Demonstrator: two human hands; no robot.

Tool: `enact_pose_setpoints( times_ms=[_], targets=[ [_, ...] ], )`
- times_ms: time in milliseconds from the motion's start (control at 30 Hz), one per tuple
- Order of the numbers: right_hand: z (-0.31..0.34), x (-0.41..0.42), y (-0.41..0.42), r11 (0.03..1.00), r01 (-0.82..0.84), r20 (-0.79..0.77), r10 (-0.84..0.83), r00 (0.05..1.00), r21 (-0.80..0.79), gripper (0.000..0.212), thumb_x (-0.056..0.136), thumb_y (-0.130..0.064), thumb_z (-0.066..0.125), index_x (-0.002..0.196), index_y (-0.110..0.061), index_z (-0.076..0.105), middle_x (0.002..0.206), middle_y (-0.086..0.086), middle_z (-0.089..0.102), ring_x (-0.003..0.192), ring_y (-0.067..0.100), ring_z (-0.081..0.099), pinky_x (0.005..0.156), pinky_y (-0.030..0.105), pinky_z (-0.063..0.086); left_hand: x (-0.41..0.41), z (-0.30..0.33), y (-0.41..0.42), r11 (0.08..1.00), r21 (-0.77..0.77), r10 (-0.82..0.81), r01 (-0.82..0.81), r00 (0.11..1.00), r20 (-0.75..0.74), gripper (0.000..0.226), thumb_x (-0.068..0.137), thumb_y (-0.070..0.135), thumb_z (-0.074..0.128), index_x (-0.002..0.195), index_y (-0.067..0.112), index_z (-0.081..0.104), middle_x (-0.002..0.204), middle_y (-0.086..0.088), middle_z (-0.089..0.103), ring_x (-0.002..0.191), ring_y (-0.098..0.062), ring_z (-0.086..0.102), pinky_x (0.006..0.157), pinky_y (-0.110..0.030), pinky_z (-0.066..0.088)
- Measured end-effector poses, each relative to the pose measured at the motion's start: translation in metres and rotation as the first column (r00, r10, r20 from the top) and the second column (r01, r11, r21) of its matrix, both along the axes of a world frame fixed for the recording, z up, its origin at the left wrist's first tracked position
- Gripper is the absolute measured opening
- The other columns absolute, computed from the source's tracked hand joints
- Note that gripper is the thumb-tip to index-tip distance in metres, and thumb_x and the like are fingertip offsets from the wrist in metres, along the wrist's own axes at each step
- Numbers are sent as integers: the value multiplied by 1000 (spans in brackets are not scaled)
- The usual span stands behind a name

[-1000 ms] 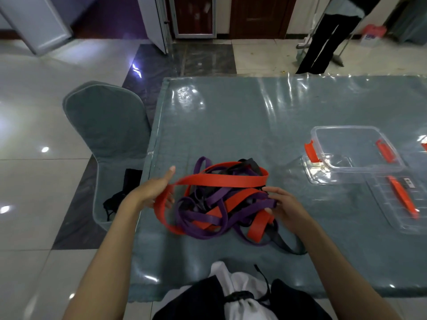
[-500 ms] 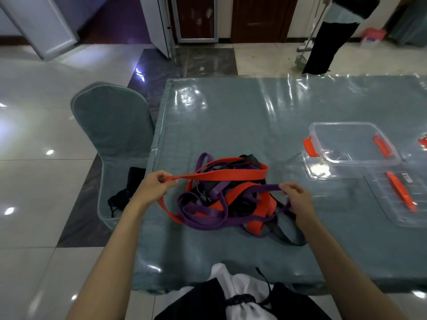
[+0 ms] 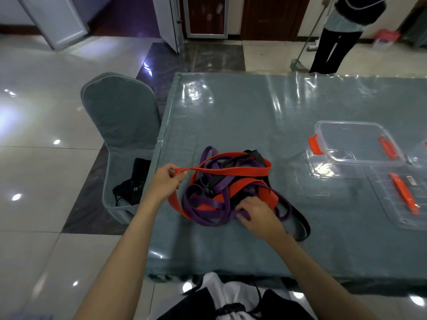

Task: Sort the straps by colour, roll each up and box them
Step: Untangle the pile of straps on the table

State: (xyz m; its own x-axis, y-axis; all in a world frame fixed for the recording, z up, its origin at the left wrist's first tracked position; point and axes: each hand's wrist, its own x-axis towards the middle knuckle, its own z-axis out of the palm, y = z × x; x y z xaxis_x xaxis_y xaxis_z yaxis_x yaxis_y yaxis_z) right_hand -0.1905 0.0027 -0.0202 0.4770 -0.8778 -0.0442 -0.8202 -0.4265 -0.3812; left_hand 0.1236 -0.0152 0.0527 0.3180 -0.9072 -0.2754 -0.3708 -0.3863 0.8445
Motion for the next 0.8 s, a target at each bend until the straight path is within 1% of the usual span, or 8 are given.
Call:
enact_pose_setpoints(
  times_ms=[67, 133, 233, 300, 400, 533, 633, 800],
  targets=[
    [-16, 13, 6, 989, -95, -227, 120, 966, 116, 46, 95, -30, 65, 140, -21, 61, 143, 0, 57, 137, 27, 48, 101, 42, 38, -8, 2, 1, 998, 55, -11, 11, 1000, 13, 29, 104, 36, 65, 97, 8, 61, 81, -7, 72, 57, -13, 61, 56, -22, 49],
    [-23, 23, 7, 991, -69, -322, 104, 941, 118, 55, 96, -38, 64, 148, -26, 51, 143, -3, 57, 135, 25, 46, 101, 42, 37, -17, 5, 2, 987, 155, -39, 39, 999, -6, 40, 110, 41, 51, 89, 9, 59, 80, -11, 75, 53, -14, 61, 59, -27, 51],
    [-19, 30, 6, 984, -13, -143, 39, 989, 175, 70, 89, -40, 75, 152, -29, 45, 126, -3, 65, 121, 25, 59, 91, 41, 45, -30, 7, 4, 934, 335, -93, 125, 990, -109, 62, 113, 53, 29, 97, 2, 62, 95, -24, 78, 58, -25, 65, 63, -31, 52],
    [-13, 30, 4, 967, -54, 26, 49, 998, 248, 83, 87, -24, 77, 159, -31, 37, 101, -3, 62, 99, 25, 64, 79, 37, 48, -40, 4, 6, 914, 371, -124, 166, 983, -136, 66, 112, 56, 27, 98, 3, 63, 98, -22, 78, 62, -27, 65, 60, -30, 50],
    [-6, 37, -1, 948, -160, 175, 114, 978, 277, 90, 85, -3, 70, 163, -29, 32, 80, -2, 55, 76, 17, 55, 72, 37, 46, -55, -3, 8, 903, 355, -200, 242, 968, -151, 64, 111, 57, 31, 95, 6, 66, 101, -15, 76, 76, -25, 65, 68, -31, 48],
    [-3, 46, -7, 945, -143, 311, 47, 949, 294, 85, 89, 3, 68, 162, -21, 33, 76, -1, 47, 68, 10, 44, 72, 32, 45, -67, -15, 12, 934, 246, -163, 261, 920, -358, 36, 109, 37, 54, 115, 5, 70, 113, -18, 73, 98, -26, 68, 89, -39, 53],
    [-2, 40, -6, 935, -139, 374, 7, 928, 327, 81, 94, 4, 67, 161, -25, 33, 90, 0, 52, 59, 0, 45, 67, 18, 43, -62, -13, 11, 946, 165, -152, 281, 829, -538, 32, 97, 9, 74, 126, -2, 67, 121, -25, 73, 109, -35, 70, 106, -48, 55],
    [6, 22, -17, 942, -171, 275, 89, 957, 289, 84, 92, 0, 69, 157, -41, 36, 104, -3, 60, 69, -2, 50, 72, 14, 43, -52, -5, 0, 950, 69, -290, 305, 942, -170, 37, 77, -15, 81, 93, 10, 60, 90, -14, 64, 85, -22, 59, 82, -36, 51]
  ],
)
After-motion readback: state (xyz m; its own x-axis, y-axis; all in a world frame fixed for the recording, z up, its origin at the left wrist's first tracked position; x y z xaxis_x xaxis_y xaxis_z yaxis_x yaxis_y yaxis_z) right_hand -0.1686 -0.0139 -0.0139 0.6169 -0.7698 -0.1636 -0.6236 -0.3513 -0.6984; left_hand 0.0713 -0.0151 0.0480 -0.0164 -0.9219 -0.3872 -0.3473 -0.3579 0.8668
